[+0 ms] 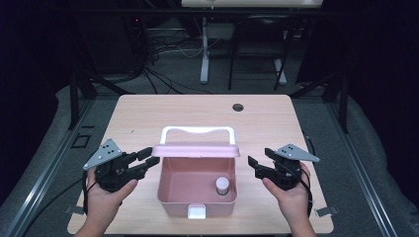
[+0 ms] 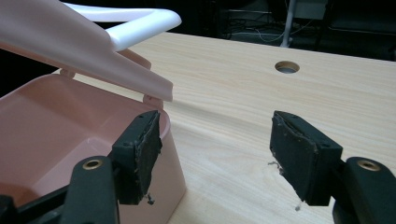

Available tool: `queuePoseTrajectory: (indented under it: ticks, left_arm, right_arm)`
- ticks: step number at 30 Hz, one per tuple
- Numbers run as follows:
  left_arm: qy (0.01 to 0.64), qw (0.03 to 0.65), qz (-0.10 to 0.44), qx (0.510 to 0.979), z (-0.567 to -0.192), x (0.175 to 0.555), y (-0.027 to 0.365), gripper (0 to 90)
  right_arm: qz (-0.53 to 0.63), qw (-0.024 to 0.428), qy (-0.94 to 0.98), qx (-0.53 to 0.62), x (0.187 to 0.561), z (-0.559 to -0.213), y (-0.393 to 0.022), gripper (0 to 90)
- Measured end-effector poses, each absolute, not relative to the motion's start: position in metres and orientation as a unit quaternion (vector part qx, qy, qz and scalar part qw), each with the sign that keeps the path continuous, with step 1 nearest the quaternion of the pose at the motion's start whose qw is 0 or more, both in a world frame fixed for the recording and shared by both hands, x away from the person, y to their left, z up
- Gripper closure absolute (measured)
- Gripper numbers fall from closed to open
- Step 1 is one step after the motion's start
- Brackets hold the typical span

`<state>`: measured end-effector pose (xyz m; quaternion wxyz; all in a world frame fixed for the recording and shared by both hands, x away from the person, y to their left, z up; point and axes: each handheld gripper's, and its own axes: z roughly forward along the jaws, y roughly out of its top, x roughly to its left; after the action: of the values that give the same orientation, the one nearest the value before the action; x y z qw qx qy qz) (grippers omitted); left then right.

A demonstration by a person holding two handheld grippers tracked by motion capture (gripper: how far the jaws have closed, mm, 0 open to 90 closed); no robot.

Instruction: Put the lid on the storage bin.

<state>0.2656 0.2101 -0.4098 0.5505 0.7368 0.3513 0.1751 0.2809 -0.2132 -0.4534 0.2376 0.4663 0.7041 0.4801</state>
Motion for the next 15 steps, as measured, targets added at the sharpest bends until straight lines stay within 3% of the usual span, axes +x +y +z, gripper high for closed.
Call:
queuePoseTrajectory:
  ticks: [15]
  left_arm:
    - [0.345,0.551,0.171,0.741,-0.421,0.251,0.211,61.6]
  right_arm:
    - [0.472,0.246,0.709,0.462,0.281,-0.456,-0.213,34.5]
